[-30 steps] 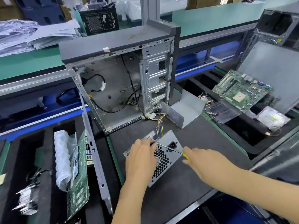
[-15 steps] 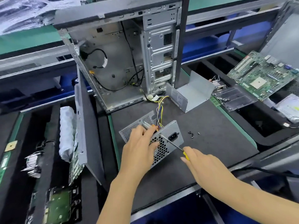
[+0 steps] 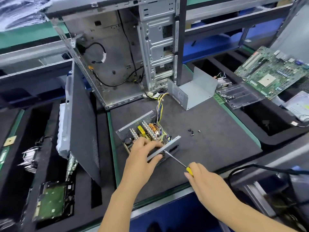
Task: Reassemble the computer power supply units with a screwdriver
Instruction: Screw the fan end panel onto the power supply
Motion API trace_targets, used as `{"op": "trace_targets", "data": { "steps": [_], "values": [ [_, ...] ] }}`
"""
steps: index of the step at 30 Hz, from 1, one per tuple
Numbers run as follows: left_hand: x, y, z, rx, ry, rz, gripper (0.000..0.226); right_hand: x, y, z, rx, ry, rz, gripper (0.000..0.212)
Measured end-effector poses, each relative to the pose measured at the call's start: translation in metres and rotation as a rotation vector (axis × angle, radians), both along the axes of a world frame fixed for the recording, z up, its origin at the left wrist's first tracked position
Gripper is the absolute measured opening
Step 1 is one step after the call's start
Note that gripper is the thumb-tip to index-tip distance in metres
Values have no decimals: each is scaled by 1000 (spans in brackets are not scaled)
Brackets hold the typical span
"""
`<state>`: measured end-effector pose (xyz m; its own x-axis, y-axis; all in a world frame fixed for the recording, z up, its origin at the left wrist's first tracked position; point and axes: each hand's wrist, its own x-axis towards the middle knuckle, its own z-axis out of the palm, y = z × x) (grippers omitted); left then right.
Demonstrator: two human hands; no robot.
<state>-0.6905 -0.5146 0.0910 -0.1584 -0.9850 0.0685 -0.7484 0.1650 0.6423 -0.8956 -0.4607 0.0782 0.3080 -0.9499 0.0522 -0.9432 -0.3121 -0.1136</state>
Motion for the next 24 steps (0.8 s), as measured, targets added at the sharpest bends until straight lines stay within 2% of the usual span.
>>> {"op": "trace_targets", "data": {
  "steps": [3, 8, 13, 15, 16, 19, 21, 23, 24],
  "values": [
    [2, -1, -1, 7, 26, 12, 27, 8, 2, 5, 31, -124, -27, 23],
    [1, -5, 1, 37, 93, 26, 24, 9, 2, -7, 163, -89, -46, 22],
    [-3, -4, -1, 29, 212, 60, 26, 8, 2, -3, 237, -239, -27, 20],
    [-2, -3, -2, 23, 240, 63, 27, 9, -1, -1, 370, -433, -14, 24],
    [-2, -3, -2, 21, 246, 61, 28, 7, -3, -1, 487, -610, -39, 25],
    [-2, -3, -1, 11, 241, 55, 27, -5, -14, -3, 1057, -1356, -233, 29],
    [-2, -4, -1, 2, 231, 47, 27, -10, -17, -6, 1398, -1703, -288, 29],
    [-2, -4, -2, -9, 217, 44, 27, -12, -19, -10, 1566, -1863, -318, 31],
    [-1, -4, -2, -15, 210, 44, 27, -13, -20, -12, 1553, -1848, -317, 31]
  ]
}}
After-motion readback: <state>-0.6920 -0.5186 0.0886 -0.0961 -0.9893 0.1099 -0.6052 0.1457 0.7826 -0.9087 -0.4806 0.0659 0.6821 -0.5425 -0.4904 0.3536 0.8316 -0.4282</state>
